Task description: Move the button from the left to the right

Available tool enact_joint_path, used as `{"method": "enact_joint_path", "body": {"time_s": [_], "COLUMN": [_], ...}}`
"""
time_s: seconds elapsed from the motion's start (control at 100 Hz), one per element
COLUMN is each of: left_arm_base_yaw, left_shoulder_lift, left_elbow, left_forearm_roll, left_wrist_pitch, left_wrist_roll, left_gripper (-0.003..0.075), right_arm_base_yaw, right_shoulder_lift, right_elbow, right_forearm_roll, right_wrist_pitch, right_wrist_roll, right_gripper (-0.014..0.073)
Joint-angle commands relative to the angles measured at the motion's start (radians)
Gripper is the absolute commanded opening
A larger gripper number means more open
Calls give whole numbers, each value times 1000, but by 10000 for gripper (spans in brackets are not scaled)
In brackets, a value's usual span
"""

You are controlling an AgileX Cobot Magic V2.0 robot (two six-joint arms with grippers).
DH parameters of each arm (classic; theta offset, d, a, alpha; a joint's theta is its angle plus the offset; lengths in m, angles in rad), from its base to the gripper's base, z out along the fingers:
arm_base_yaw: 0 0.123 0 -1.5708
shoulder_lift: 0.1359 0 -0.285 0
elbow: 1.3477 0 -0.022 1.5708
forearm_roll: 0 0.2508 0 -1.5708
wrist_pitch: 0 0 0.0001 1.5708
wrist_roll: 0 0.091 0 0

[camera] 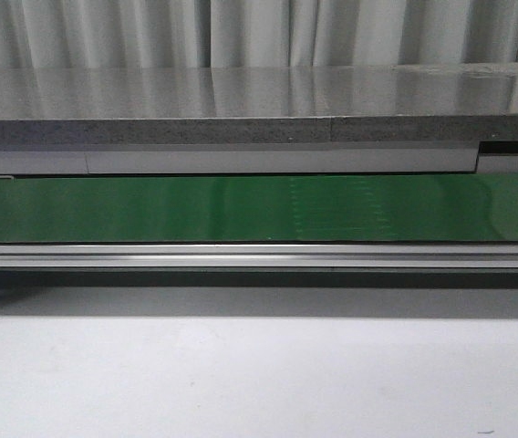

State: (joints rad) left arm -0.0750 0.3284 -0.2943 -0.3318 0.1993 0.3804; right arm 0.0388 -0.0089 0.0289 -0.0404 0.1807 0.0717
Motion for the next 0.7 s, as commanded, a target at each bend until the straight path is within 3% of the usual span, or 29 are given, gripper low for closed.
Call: {"method": "enact_joint_path", "body": {"time_s": [0.0,0.37,0.58,0.69], "left_arm_base_yaw": [-8,-8,-8,-8], "left_shoulder_lift": [6,6,-13,-52], "left_elbow": [-28,-28,-7,36], "left_forearm_roll": [-14,-11,68,171], "left_wrist_pitch": [-80,-80,-114,-149], "left_wrist_roll": [-1,-1,-4,-153], "left_gripper": [5,5,5,5], "right_arm_base_yaw": [-1,-1,-1,-1], "right_shoulder_lift": [-18,-18,-18,-18], "right_elbow": [1,1,1,1], "right_forearm_roll": [-4,-4,-4,-4], "right_wrist_pitch": [-80,-80,-80,-80], "right_wrist_roll": [0,0,0,0], "right_gripper": [-68,-68,-68,-68]}}
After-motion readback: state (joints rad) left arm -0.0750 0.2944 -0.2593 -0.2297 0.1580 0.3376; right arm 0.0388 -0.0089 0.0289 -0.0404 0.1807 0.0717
